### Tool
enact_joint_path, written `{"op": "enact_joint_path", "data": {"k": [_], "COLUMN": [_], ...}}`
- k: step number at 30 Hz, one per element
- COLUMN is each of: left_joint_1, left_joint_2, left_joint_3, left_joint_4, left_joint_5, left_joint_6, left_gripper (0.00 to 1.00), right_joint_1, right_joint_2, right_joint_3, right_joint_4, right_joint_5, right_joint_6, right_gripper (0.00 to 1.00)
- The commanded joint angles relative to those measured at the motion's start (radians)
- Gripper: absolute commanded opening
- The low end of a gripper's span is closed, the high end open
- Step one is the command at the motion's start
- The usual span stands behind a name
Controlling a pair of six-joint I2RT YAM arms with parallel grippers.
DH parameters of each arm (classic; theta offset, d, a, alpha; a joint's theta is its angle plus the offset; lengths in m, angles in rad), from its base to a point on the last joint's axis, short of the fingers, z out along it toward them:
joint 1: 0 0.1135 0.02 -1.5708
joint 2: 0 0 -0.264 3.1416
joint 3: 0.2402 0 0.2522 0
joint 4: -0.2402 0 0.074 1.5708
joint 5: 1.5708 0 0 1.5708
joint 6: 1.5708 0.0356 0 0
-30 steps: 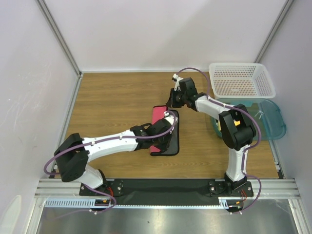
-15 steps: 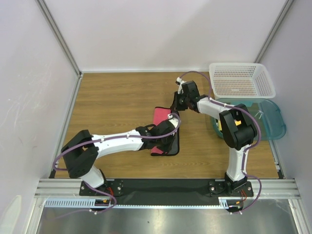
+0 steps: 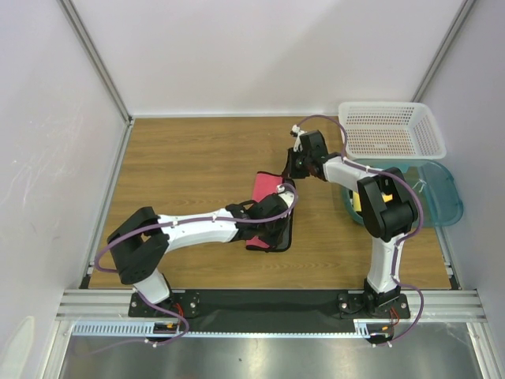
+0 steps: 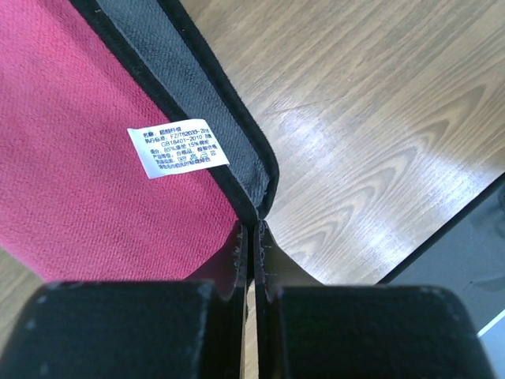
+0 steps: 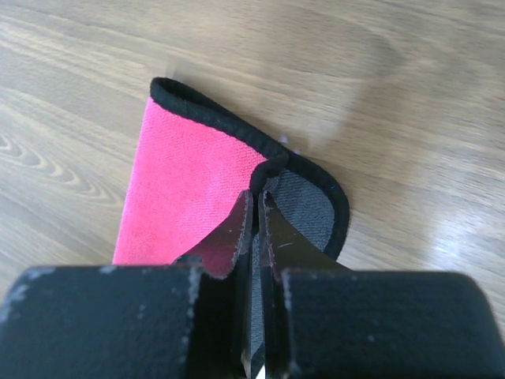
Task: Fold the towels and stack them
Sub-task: Fold the towel
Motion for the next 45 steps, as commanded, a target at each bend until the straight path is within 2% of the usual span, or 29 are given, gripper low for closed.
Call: {"op": "enact_joint_path", "data": {"k": [1,11,17,20,21,22,24,26,27,31,34,39,42,45], "left_joint_1": [-0.008,-0.009,-0.014,-0.02,-0.024,-0.023,-0.026,-0.026,-0.025,-0.023,-0.003,0.089,0.139,0.17], "left_joint_2": [0.013,0.023,0.058,0.073,0.075,0.07,0.053,0.04,0.023,-0.025,-0.069,-0.147,-0.197,-0.255], "left_joint_3": [0.046,0.069,0.08,0.095,0.097,0.094,0.091,0.082,0.078,0.054,0.02,-0.072,-0.142,-0.225], "left_joint_4": [0.03,0.027,0.049,0.03,0.03,0.03,0.032,0.033,0.032,0.026,0.017,0.07,0.121,0.2], "left_joint_5": [0.045,0.049,0.103,0.108,0.108,0.109,0.101,0.083,0.08,0.017,-0.069,-0.089,-0.07,-0.021], "left_joint_6": [0.028,0.039,0.056,0.065,0.068,0.071,0.073,0.074,0.073,0.06,0.034,-0.018,-0.049,-0.093], "left_gripper": [0.0,0.0,0.02,0.12,0.21,0.28,0.43,0.51,0.57,0.68,0.72,0.75,0.75,0.72], "right_joint_1": [-0.019,-0.023,-0.028,-0.031,-0.029,-0.031,-0.033,-0.036,-0.036,-0.036,-0.034,-0.031,-0.014,0.001], "right_joint_2": [0.001,0.016,0.016,0.024,0.025,0.021,0.013,-0.007,-0.013,-0.056,-0.1,-0.169,-0.193,-0.196], "right_joint_3": [-0.003,0.003,0.008,0.009,0.011,0.011,0.014,0.018,0.021,0.029,0.021,-0.012,-0.05,-0.107], "right_joint_4": [-0.009,-0.036,-0.064,-0.075,-0.084,-0.086,-0.101,-0.113,-0.128,-0.15,-0.156,-0.138,-0.094,-0.009], "right_joint_5": [0.021,0.052,0.089,0.091,0.092,0.092,0.095,0.103,0.113,0.112,0.117,0.1,0.054,0.008], "right_joint_6": [-0.024,-0.029,-0.034,-0.03,-0.03,-0.03,-0.03,-0.03,-0.032,-0.032,-0.029,-0.018,-0.012,0.011], "right_gripper": [0.01,0.01,0.02,0.08,0.11,0.18,0.26,0.36,0.39,0.46,0.47,0.47,0.41,0.3]}}
